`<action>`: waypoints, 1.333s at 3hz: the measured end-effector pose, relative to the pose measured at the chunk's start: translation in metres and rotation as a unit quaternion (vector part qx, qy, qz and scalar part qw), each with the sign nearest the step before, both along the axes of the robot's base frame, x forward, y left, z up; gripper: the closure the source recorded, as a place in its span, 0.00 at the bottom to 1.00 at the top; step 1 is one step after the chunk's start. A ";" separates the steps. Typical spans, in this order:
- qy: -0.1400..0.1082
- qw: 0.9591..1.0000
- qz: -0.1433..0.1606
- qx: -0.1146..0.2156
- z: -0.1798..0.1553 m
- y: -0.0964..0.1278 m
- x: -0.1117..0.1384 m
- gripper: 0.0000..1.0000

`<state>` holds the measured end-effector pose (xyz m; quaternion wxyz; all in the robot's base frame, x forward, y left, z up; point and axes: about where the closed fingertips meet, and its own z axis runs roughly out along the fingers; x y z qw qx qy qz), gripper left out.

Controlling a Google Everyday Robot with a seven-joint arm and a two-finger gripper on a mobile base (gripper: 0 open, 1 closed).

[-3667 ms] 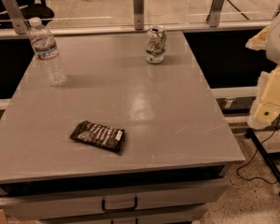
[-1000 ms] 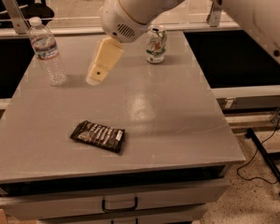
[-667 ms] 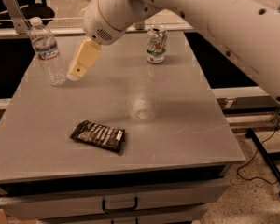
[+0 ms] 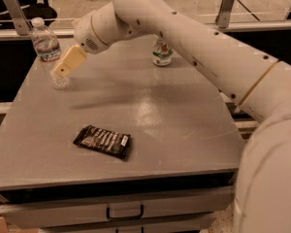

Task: Knock water bottle over

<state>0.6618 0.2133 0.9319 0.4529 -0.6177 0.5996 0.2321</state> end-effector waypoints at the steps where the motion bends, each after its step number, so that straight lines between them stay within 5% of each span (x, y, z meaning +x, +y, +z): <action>1: 0.040 0.998 0.017 0.040 -0.011 0.032 -0.003 0.00; 3: 0.134 0.987 0.035 0.082 -0.021 0.063 -0.011 0.41; 4: 0.131 0.988 0.001 0.087 -0.012 0.037 0.000 0.65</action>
Offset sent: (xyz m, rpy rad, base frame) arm -0.0141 0.0811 -0.0237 0.1771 0.3319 0.1020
